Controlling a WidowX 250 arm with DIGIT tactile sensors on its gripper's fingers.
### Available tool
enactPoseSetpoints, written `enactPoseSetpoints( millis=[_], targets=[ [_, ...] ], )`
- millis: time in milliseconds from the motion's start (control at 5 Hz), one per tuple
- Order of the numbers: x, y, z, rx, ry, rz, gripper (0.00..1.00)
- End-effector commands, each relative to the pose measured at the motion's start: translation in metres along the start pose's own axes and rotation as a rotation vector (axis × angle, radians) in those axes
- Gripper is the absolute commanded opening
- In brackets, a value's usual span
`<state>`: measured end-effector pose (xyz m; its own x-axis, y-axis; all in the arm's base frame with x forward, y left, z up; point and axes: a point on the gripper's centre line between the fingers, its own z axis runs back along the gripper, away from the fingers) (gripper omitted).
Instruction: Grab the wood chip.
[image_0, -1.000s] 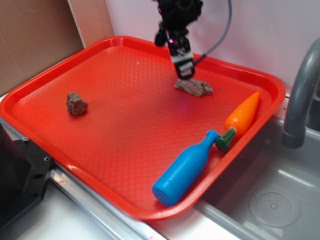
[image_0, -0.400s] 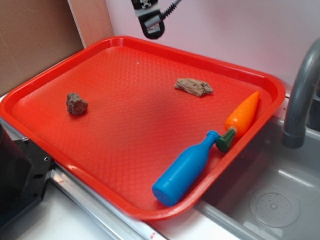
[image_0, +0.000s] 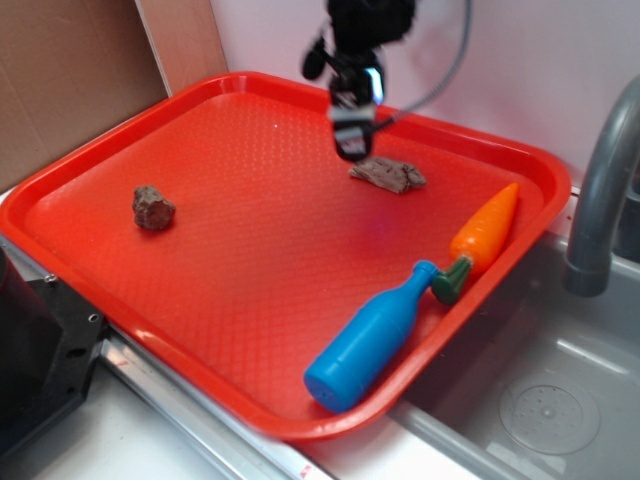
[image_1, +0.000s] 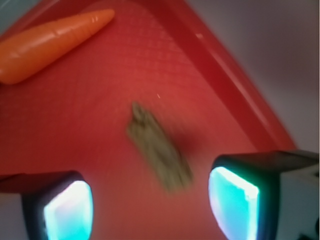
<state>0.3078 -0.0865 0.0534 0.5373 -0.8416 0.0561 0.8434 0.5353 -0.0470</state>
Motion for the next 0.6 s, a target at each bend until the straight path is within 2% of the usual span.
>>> enactPoseSetpoints(
  millis=[0, 200, 400],
  targets=[
    [0.017, -0.018, -0.015, 0.098, -0.007, -0.100, 1.00],
    [0.007, -0.025, -0.025, 0.119, 0.000, -0.102, 1.00],
    [0.004, -0.025, -0.024, 0.104, -0.011, -0.095, 0.00]
  ],
)
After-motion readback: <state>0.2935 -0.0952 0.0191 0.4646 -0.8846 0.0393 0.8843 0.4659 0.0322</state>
